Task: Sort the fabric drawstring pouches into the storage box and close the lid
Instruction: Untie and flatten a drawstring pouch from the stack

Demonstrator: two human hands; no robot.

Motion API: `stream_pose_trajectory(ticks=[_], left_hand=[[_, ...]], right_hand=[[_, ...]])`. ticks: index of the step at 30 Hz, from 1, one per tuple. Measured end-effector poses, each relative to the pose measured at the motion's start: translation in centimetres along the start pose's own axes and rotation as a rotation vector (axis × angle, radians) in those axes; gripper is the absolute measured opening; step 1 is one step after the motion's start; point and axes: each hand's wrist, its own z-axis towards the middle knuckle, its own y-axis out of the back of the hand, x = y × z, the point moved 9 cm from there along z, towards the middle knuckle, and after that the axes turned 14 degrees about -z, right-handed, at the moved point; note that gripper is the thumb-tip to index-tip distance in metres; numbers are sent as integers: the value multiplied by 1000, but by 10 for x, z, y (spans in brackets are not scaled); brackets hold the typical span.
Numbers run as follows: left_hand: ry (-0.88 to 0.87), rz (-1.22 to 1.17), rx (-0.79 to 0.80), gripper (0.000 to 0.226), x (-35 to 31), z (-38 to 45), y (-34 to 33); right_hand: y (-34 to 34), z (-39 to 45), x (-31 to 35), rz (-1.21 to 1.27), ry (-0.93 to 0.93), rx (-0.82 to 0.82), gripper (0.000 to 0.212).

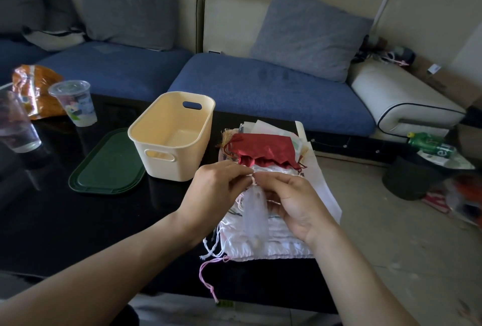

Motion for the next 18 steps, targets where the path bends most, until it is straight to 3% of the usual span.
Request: stream_pose_trajectory(ticks=[5,12,18], left_hand=[[87,15,60,11,7,-1,-4],[420,-80,75,8,29,-8,-5],[696,-428,179,23,44,-17,-12]], right_hand=[[0,-1,2,-67,50,6,7],[-2,-6,16,-246,226,-26,11],[-1,0,23,-418,359,-47,18]])
